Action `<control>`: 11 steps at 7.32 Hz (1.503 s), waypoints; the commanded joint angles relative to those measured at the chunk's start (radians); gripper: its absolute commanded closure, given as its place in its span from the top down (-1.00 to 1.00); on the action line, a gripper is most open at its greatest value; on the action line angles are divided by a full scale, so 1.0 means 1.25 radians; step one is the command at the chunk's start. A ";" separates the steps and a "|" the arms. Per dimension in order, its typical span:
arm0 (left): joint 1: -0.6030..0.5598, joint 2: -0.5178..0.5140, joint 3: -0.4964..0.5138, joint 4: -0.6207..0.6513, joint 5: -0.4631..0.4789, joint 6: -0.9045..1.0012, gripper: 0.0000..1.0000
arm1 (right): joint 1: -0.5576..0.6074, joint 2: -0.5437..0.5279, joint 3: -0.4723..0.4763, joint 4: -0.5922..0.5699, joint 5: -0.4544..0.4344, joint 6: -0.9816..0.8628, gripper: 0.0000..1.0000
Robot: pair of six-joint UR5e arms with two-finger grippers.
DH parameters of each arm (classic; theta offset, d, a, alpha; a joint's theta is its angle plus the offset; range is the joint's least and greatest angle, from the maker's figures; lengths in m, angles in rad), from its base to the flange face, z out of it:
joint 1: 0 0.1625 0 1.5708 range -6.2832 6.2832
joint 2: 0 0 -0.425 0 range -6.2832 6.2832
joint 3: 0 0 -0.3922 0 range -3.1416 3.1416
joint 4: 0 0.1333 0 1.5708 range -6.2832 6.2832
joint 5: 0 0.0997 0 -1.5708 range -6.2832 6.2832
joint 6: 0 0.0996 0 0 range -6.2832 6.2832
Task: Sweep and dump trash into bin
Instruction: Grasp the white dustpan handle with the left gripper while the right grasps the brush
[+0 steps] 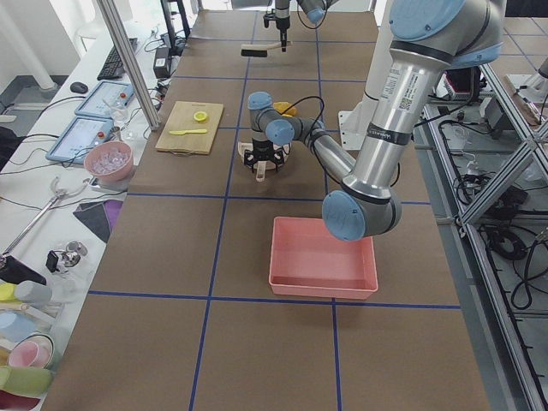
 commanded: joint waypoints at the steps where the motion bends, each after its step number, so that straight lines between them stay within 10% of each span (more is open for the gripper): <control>1: 0.002 -0.011 0.037 -0.030 0.018 0.000 0.96 | 0.021 0.023 0.007 0.000 -0.016 -0.046 -1.00; 2: 0.002 -0.013 0.056 -0.053 0.018 0.001 0.94 | 0.017 0.032 0.007 -0.001 -0.015 -0.048 -1.00; 4: 0.002 -0.014 0.056 -0.082 0.017 0.001 0.14 | 0.023 0.013 0.035 -0.004 0.014 -0.092 -1.00; 11: 0.001 -0.005 0.027 -0.072 0.009 -0.003 0.23 | 0.210 0.015 0.077 -0.024 0.234 -0.101 -1.00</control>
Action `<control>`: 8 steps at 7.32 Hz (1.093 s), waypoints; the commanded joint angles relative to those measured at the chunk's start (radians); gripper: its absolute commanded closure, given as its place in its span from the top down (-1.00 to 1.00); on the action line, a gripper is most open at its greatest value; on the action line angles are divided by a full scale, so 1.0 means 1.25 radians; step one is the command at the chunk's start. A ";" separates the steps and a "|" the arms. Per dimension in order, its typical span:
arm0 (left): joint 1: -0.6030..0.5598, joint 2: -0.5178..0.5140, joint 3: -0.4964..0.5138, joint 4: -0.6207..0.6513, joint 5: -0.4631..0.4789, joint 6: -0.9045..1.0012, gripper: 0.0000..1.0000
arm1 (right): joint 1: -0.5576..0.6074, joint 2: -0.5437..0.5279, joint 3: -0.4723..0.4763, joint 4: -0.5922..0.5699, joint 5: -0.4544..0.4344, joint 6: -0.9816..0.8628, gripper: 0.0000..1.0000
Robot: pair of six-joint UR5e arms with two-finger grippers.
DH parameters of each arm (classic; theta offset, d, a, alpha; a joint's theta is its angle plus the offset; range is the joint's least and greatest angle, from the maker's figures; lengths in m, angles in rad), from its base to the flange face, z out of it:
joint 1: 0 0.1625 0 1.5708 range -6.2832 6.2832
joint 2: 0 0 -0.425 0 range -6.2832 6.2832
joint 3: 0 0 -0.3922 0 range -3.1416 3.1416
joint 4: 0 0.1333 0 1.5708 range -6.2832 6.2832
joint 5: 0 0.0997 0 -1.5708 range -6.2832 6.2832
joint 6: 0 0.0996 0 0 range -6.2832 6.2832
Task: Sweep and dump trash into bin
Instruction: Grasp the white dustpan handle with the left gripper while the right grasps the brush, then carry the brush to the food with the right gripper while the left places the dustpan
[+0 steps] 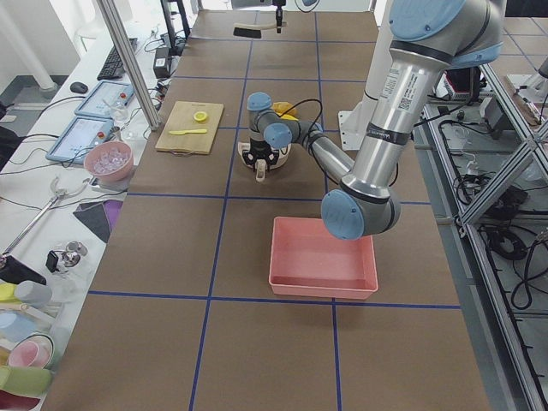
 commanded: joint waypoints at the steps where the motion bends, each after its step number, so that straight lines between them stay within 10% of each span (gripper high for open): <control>1: 0.004 0.001 0.007 0.002 0.003 0.001 0.23 | 0.019 0.026 0.009 0.047 0.042 -0.001 -1.00; 2: 0.004 0.001 0.007 0.002 0.003 0.001 0.23 | 0.002 0.032 0.012 0.086 0.102 0.003 -1.00; 4: 0.003 0.006 0.007 0.004 0.000 0.001 -0.87 | -0.016 0.048 0.015 0.126 0.165 0.183 -1.00; 8: -0.029 0.000 -0.036 0.058 -0.043 0.009 -1.00 | -0.211 0.056 0.005 0.396 0.083 0.567 -1.00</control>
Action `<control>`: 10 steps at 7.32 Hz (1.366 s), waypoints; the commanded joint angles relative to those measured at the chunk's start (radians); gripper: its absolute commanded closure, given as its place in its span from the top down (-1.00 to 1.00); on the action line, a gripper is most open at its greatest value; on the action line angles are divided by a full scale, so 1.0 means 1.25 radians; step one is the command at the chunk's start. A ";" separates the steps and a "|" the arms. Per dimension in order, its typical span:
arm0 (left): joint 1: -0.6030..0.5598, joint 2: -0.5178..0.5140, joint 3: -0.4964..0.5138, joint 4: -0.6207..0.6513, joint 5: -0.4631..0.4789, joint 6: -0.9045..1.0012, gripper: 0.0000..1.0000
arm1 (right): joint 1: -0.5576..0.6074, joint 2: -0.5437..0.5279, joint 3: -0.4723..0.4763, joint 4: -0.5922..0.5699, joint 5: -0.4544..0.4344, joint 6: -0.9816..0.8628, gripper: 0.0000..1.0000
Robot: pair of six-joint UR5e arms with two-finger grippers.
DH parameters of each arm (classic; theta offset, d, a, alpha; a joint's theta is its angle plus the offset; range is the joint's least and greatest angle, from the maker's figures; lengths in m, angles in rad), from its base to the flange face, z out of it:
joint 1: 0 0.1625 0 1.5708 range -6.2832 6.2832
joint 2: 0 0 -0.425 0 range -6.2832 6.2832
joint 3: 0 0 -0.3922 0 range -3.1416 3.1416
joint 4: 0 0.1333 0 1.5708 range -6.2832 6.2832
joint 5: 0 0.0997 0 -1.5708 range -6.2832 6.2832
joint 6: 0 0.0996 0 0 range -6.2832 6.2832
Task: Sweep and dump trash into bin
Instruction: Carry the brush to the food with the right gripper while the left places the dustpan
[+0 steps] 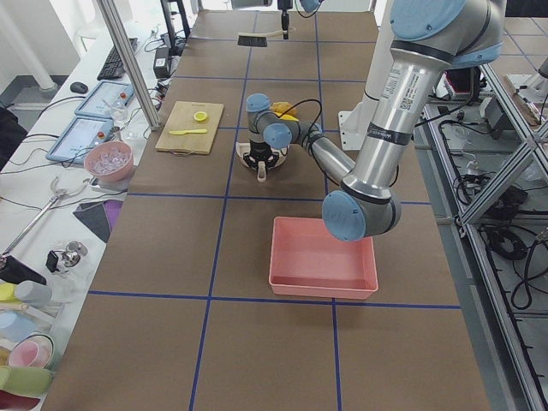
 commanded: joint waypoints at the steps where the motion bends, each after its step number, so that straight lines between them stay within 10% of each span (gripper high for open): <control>1: -0.010 -0.021 -0.045 0.065 -0.005 0.000 -1.00 | -0.117 0.020 0.000 0.062 -0.059 0.084 -1.00; 4: 0.040 -0.156 -0.037 0.231 0.078 0.000 -1.00 | -0.307 0.074 -0.014 0.082 -0.231 0.126 -1.00; 10: 0.107 -0.176 0.006 0.225 0.097 -0.001 -1.00 | -0.348 0.029 -0.052 0.200 -0.228 0.273 -1.00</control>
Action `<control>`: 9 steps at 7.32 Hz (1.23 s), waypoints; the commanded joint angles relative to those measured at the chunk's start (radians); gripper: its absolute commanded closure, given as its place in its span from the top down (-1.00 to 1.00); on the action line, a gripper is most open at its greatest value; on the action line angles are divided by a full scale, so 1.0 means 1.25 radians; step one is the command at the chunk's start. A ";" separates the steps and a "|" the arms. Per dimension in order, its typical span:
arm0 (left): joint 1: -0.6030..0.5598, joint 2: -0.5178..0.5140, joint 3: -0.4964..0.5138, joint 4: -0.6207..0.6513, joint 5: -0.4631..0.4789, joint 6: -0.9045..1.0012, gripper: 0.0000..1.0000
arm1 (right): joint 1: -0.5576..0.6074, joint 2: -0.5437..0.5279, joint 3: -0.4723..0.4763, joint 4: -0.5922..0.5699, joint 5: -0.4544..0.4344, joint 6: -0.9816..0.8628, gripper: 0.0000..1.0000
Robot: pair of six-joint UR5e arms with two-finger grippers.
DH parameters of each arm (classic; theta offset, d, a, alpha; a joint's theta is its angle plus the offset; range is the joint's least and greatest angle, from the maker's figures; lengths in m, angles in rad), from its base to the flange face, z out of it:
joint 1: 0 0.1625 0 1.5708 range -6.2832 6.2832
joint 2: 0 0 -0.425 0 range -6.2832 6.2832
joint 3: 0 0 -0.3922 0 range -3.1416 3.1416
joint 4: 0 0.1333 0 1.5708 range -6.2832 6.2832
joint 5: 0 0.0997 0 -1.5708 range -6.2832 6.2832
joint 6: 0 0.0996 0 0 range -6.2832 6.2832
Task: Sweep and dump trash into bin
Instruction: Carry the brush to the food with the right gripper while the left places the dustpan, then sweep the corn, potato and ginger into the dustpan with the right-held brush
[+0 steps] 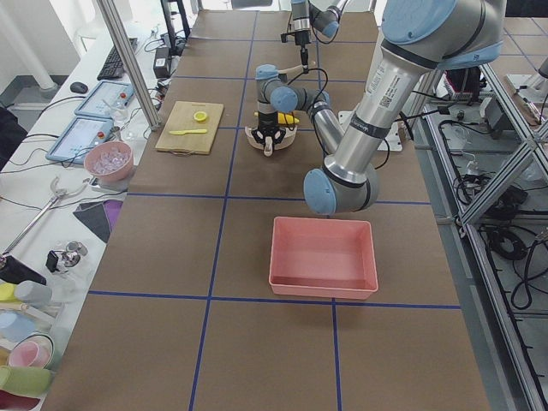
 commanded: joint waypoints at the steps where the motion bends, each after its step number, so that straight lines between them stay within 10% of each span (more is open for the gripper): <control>1: 0.021 -0.004 0.009 -0.004 -0.001 -0.004 -1.00 | -0.034 -0.013 -0.037 0.089 -0.008 0.072 -1.00; 9: 0.023 -0.018 0.046 -0.058 -0.002 -0.010 -1.00 | -0.243 0.000 -0.038 0.123 -0.255 0.173 -1.00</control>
